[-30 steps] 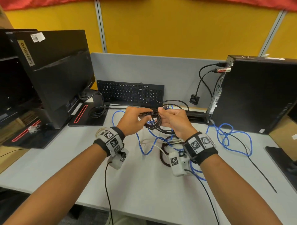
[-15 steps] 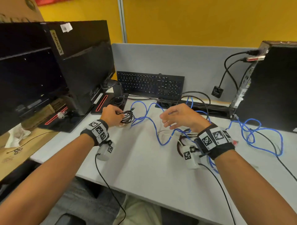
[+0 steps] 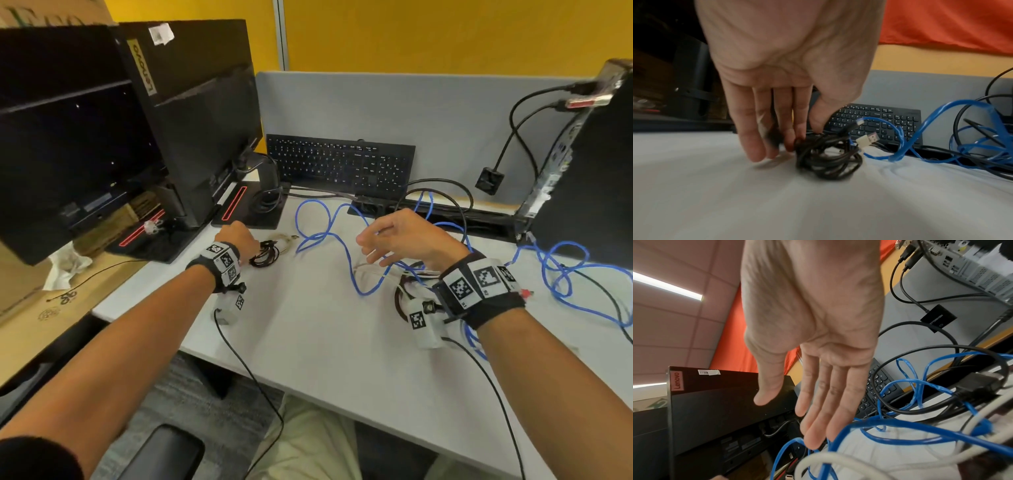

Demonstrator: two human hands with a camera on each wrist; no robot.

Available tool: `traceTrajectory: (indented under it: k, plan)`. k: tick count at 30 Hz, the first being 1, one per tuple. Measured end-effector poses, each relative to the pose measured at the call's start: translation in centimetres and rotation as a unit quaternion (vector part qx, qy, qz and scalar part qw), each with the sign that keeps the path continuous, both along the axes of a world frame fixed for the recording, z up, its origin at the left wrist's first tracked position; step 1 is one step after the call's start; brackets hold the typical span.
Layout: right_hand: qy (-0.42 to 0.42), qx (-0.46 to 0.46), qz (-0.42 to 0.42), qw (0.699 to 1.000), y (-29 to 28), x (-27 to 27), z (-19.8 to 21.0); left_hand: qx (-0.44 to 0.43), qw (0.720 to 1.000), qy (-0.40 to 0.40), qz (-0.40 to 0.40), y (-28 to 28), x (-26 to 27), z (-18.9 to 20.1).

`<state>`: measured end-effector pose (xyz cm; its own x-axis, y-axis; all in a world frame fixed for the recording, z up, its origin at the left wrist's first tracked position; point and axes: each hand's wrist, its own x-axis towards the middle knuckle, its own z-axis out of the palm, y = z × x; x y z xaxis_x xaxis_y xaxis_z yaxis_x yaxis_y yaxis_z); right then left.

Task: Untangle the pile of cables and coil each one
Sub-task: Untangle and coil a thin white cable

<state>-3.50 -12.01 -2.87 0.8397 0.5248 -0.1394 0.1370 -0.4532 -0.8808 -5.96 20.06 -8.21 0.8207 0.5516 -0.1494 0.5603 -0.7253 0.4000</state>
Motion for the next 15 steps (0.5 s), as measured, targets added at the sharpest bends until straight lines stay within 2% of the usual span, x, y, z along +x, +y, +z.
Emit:
traceTrajectory:
  k: [4,7,11,13,15]
  plan:
    - [0.0,-0.002,-0.004,1.0,-0.3,0.3,-0.3,0.066,0.998,-0.016,0.011,-0.4,0.6,1.8]
    - [-0.003,0.011,-0.015,1.0,-0.7,0.6,-0.4,0.113,0.992,-0.055,-0.027,-1.5,1.1,3.6]
    - [-0.011,0.044,-0.045,0.998,-1.8,0.9,-0.3,0.121,0.97,-0.121,-0.174,-4.0,1.7,5.6]
    - [-0.019,0.046,-0.061,0.997,-2.9,1.0,-0.1,0.041,0.95,-0.161,-0.263,-6.0,1.6,6.0]
    - [-0.026,0.044,-0.076,0.996,-4.4,1.1,0.0,-0.005,0.914,-0.144,-0.378,-8.5,1.1,6.2]
